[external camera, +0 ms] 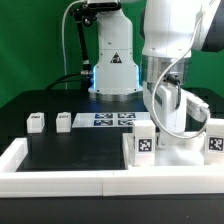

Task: Assemble square table

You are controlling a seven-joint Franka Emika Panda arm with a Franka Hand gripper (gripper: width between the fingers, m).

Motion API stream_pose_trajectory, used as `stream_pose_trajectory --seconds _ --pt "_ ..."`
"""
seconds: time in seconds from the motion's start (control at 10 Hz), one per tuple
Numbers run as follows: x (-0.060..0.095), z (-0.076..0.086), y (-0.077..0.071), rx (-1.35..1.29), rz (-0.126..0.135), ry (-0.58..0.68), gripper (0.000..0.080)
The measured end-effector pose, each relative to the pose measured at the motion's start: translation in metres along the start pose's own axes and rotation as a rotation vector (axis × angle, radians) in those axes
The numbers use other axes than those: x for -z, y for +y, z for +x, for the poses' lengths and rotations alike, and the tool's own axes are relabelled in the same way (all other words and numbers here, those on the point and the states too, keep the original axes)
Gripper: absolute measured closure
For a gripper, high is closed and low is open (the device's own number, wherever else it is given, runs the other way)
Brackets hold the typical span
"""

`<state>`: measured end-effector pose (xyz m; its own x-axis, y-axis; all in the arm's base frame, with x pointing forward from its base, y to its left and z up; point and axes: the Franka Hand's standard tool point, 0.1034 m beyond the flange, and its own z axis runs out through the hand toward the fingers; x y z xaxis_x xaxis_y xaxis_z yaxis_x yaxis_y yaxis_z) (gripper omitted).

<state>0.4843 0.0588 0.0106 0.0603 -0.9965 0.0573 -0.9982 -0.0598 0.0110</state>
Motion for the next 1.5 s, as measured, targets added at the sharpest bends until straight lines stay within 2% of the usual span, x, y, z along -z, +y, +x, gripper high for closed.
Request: stream_pose_trajectory --seconds 0.1,0.2,0.3,0.5,1.0,1.4,1.5 --pt "0.000 0.000 0.000 0.001 0.000 0.000 0.0393" --pt "0.000 0.001 -0.001 0.001 0.001 0.001 0.0577" --pt "0.002 0.002 -0.003 0.002 0.004 0.001 0.0711" --pt "0.001 0.005 -0.002 -0.009 0.006 0.004 0.0736" --pt "0.001 0.008 -0.001 0.007 0.004 0.007 0.0736" --pt "0.003 0.036 0.011 0.192 -0.009 0.019 0.0735" --pt "0.003 0.038 0.011 0.196 -0.011 0.021 0.0735"
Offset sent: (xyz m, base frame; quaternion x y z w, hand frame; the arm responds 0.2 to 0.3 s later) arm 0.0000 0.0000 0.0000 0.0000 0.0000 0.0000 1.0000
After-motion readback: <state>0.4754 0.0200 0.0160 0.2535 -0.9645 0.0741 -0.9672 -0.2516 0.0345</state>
